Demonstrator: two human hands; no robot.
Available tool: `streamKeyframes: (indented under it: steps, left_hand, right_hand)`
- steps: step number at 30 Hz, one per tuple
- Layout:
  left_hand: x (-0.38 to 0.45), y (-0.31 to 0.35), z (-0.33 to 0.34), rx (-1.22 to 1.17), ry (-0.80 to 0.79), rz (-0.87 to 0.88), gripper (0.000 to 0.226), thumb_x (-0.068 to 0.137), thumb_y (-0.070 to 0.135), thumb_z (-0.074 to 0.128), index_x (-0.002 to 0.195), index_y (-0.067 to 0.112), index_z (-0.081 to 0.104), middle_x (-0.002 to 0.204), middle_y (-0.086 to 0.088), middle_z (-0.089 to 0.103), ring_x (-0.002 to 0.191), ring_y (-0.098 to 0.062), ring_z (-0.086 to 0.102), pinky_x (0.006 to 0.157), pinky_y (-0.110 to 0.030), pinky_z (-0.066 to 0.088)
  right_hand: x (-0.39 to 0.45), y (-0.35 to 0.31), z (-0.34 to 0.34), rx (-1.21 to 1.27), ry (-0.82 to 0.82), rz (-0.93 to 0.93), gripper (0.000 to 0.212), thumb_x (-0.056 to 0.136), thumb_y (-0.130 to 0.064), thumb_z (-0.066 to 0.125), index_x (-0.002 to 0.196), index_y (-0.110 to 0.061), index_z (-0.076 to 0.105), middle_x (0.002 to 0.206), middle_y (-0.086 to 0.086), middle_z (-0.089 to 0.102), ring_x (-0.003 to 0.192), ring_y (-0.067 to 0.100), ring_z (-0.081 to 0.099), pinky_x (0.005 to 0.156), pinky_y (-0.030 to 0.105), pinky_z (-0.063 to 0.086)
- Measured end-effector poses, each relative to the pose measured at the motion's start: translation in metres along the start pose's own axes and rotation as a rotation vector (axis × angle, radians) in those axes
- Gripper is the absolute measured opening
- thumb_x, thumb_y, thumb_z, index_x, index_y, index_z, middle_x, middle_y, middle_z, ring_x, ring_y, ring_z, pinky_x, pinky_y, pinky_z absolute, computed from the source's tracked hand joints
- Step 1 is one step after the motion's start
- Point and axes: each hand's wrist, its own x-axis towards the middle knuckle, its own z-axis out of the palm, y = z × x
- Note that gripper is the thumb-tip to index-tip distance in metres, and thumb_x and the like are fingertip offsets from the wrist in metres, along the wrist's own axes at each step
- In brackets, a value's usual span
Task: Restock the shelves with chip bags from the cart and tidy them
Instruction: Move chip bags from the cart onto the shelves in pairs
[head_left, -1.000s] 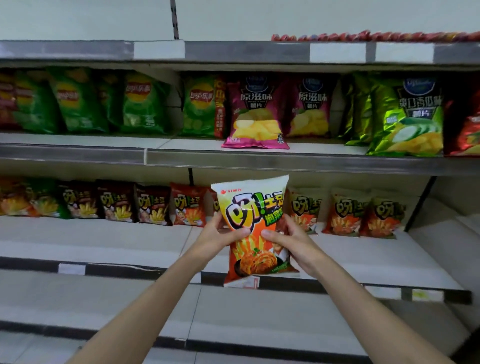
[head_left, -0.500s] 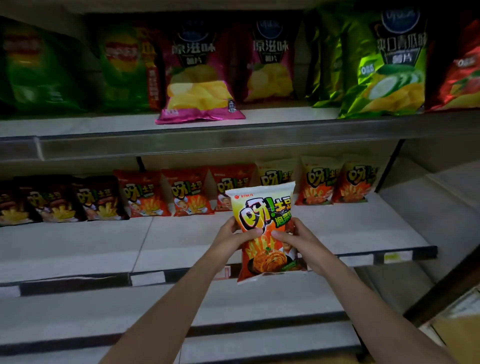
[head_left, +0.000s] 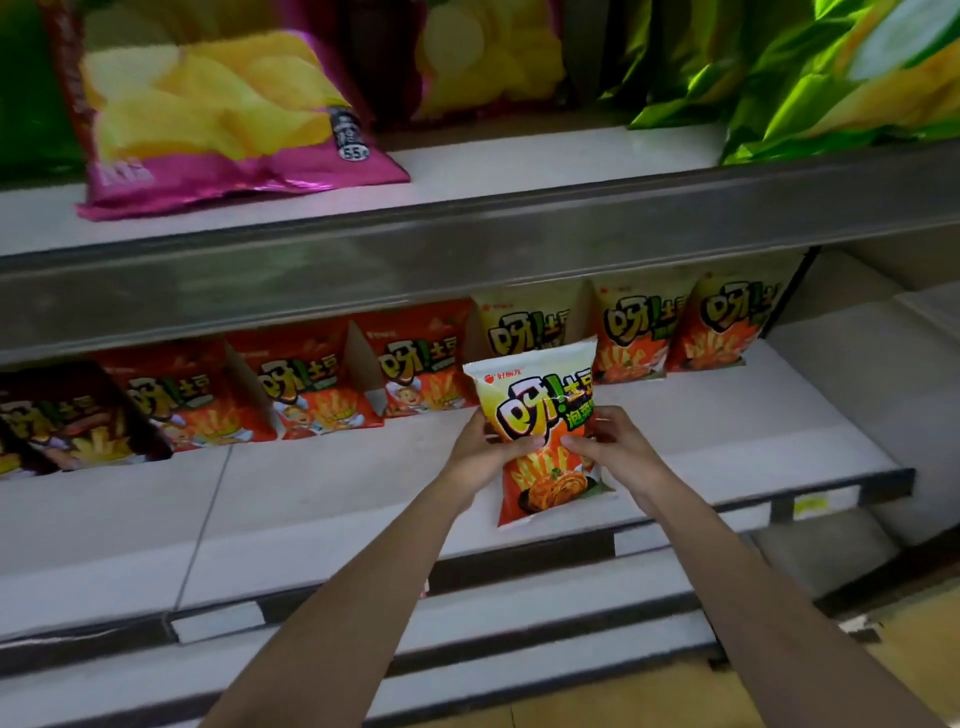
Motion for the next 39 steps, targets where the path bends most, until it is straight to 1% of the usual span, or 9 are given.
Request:
streamKeyframes:
  steps: [6, 10, 18, 23, 26, 28, 31, 33, 39]
  left_hand:
    - [0.023, -0.003, 0.008, -0.001, 0.030, -0.027, 0.066, 0.078, 0.022, 0.078, 0.133, 0.021, 0.043, 0.124, 0.002, 0.058, 0.111, -0.014, 0.054, 0.091, -0.030, 0.046]
    - [0.028, -0.006, 0.011, -0.041, 0.093, -0.037, 0.063, 0.079, 0.018, 0.077, 0.132, 0.015, 0.044, 0.128, -0.004, 0.058, 0.121, -0.021, 0.054, 0.093, -0.031, 0.046]
    - [0.008, 0.012, 0.015, -0.043, 0.113, -0.084, 0.065, 0.087, 0.017, 0.070, 0.141, 0.013, 0.036, 0.144, -0.004, 0.044, 0.135, -0.020, 0.039, 0.094, -0.024, 0.034]
    - [-0.015, 0.023, 0.013, -0.033, 0.178, -0.077, 0.053, 0.089, 0.023, 0.068, 0.133, 0.012, 0.041, 0.125, 0.001, 0.047, 0.121, -0.015, 0.044, 0.092, -0.025, 0.037]
    - [-0.034, 0.026, 0.002, -0.048, 0.228, -0.082, 0.022, 0.090, 0.019, 0.066, 0.107, 0.017, 0.050, 0.106, 0.001, 0.055, 0.116, -0.024, 0.054, 0.092, -0.032, 0.045]
    - [-0.049, 0.029, -0.009, -0.057, 0.254, -0.075, 0.011, 0.092, 0.012, 0.062, 0.097, 0.018, 0.054, 0.098, 0.000, 0.058, 0.106, -0.025, 0.059, 0.080, -0.029, 0.049]
    - [-0.072, 0.031, -0.032, -0.095, 0.300, -0.072, 0.016, 0.091, 0.010, 0.061, 0.106, 0.011, 0.056, 0.106, -0.008, 0.061, 0.090, -0.022, 0.062, 0.067, -0.024, 0.047]
    - [-0.091, 0.032, -0.051, -0.122, 0.342, -0.069, 0.018, 0.091, 0.011, 0.061, 0.108, 0.008, 0.056, 0.103, -0.009, 0.062, 0.084, -0.018, 0.062, 0.065, -0.023, 0.047]
    - [-0.163, 0.036, -0.126, -0.149, 0.487, -0.033, 0.008, 0.093, 0.011, 0.058, 0.101, 0.008, 0.056, 0.099, -0.007, 0.062, 0.074, -0.013, 0.061, 0.064, -0.023, 0.045]
  right_hand:
    - [0.019, 0.002, 0.005, 0.061, 0.050, 0.049, 0.041, 0.084, -0.019, 0.073, 0.118, -0.016, 0.050, 0.118, 0.007, 0.060, 0.107, 0.024, 0.060, 0.079, 0.033, 0.052]
    - [0.022, -0.002, 0.008, 0.072, 0.074, 0.036, 0.032, 0.089, -0.018, 0.067, 0.117, -0.016, 0.050, 0.109, 0.005, 0.059, 0.084, 0.015, 0.060, 0.068, 0.024, 0.051]
    - [0.009, -0.010, 0.011, -0.040, 0.150, 0.065, 0.057, 0.089, -0.021, 0.067, 0.139, -0.010, 0.041, 0.138, 0.011, 0.045, 0.122, 0.027, 0.050, 0.097, 0.035, 0.044]
    - [-0.018, -0.023, 0.015, -0.103, 0.158, 0.017, 0.056, 0.086, -0.022, 0.070, 0.135, -0.013, 0.046, 0.135, 0.010, 0.044, 0.123, 0.027, 0.047, 0.102, 0.040, 0.044]
    - [-0.041, -0.035, 0.026, -0.132, 0.109, -0.039, 0.046, 0.088, -0.020, 0.068, 0.129, -0.014, 0.049, 0.133, 0.010, 0.048, 0.121, 0.027, 0.050, 0.100, 0.037, 0.045]
    - [-0.057, -0.044, 0.037, -0.157, 0.076, -0.076, 0.044, 0.089, -0.019, 0.067, 0.130, -0.013, 0.050, 0.133, 0.009, 0.050, 0.122, 0.026, 0.049, 0.104, 0.040, 0.043]
    - [-0.079, -0.057, 0.060, -0.186, 0.013, -0.107, 0.044, 0.090, -0.017, 0.063, 0.132, -0.013, 0.049, 0.134, 0.007, 0.050, 0.122, 0.024, 0.049, 0.103, 0.040, 0.043]
    - [-0.093, -0.066, 0.082, -0.201, -0.047, -0.137, 0.043, 0.091, -0.015, 0.061, 0.132, -0.013, 0.048, 0.131, 0.006, 0.051, 0.118, 0.022, 0.049, 0.099, 0.035, 0.043]
    - [-0.134, -0.096, 0.166, -0.197, -0.224, -0.215, 0.038, 0.090, -0.021, 0.065, 0.125, -0.015, 0.052, 0.121, 0.001, 0.051, 0.108, 0.015, 0.051, 0.100, 0.040, 0.046]
